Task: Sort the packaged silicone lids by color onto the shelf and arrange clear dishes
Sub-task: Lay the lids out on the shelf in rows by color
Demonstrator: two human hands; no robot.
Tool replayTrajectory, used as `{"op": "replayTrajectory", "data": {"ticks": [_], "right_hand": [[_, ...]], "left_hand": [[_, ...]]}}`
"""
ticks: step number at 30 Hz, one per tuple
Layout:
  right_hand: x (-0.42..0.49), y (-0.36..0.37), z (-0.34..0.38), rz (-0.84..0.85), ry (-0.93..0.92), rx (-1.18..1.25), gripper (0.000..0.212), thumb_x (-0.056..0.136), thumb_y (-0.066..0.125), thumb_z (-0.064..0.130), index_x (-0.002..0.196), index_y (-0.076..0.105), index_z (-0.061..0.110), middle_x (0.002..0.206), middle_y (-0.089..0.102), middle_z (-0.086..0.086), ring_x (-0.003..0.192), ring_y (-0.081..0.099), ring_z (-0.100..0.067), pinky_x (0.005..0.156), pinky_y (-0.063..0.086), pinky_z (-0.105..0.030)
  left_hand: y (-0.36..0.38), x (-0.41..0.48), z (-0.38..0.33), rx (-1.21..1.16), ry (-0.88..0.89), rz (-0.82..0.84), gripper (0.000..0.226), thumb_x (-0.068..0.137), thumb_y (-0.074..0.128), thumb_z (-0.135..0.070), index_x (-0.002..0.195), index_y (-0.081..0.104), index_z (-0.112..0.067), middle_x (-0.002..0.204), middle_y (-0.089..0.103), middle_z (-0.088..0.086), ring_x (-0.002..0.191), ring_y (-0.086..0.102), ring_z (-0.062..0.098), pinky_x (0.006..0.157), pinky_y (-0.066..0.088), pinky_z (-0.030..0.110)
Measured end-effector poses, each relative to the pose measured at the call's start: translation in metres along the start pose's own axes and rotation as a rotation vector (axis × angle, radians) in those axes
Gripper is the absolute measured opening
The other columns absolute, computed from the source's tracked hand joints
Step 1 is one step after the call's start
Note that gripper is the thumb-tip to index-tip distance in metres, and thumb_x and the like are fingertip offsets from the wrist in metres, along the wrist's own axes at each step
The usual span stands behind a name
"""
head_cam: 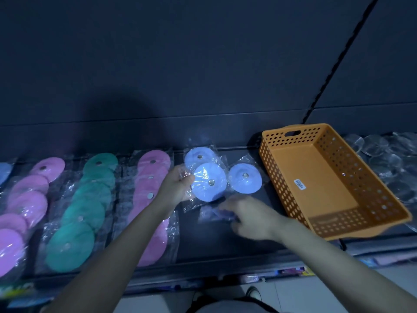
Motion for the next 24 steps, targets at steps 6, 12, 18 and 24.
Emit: {"op": "replayTrajectory", "data": {"ticks": [6, 12, 18, 24], "right_hand": [[-0.007, -0.039, -0.010, -0.116, 0.011, 0.141, 0.030, 0.089, 0.055, 0.007, 0.113, 0.063, 0.024, 0.087, 0.058, 0.004, 0.082, 0.055, -0.011, 0.077, 0.045, -0.025], [0.010, -0.028, -0.007, -0.136, 0.025, 0.307, 0.017, 0.087, 0.058, 0.000, 0.091, 0.061, 0.016, 0.078, 0.053, 0.004, 0.068, 0.045, -0.010, 0.067, 0.039, -0.020], [0.022, -0.016, -0.030, -0.314, 0.199, 0.400, 0.018, 0.078, 0.066, 0.001, 0.086, 0.061, 0.017, 0.070, 0.055, 0.007, 0.062, 0.049, -0.008, 0.059, 0.041, -0.016], [0.020, -0.024, -0.047, -0.456, 0.265, 0.554, 0.024, 0.078, 0.066, -0.003, 0.078, 0.058, 0.019, 0.073, 0.060, 0.006, 0.058, 0.054, 0.004, 0.061, 0.043, -0.006]], "left_hand": [[0.004, -0.008, -0.004, -0.145, -0.011, 0.043, 0.012, 0.079, 0.060, -0.013, 0.072, 0.058, -0.022, 0.076, 0.058, 0.004, 0.073, 0.054, 0.023, 0.084, 0.046, 0.056], [0.006, -0.013, 0.003, -0.074, -0.053, 0.036, 0.030, 0.078, 0.059, -0.023, 0.103, 0.058, -0.006, 0.107, 0.065, 0.024, 0.094, 0.063, 0.039, 0.085, 0.051, 0.057], [0.009, -0.020, 0.006, 0.062, -0.056, 0.034, 0.021, 0.086, 0.062, -0.036, 0.087, 0.058, -0.016, 0.089, 0.065, 0.004, 0.083, 0.062, 0.022, 0.081, 0.049, 0.036], [0.012, -0.020, 0.009, 0.216, -0.065, 0.084, 0.039, 0.074, 0.072, 0.005, 0.094, 0.049, -0.018, 0.093, 0.062, 0.009, 0.073, 0.060, 0.015, 0.065, 0.049, 0.028]]}}
Point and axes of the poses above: each hand's wrist, its own x-axis towards the middle knuckle, its own y-axis out of the palm, z = x × y, the point moved 9 cm from there along x, towards the middle knuckle
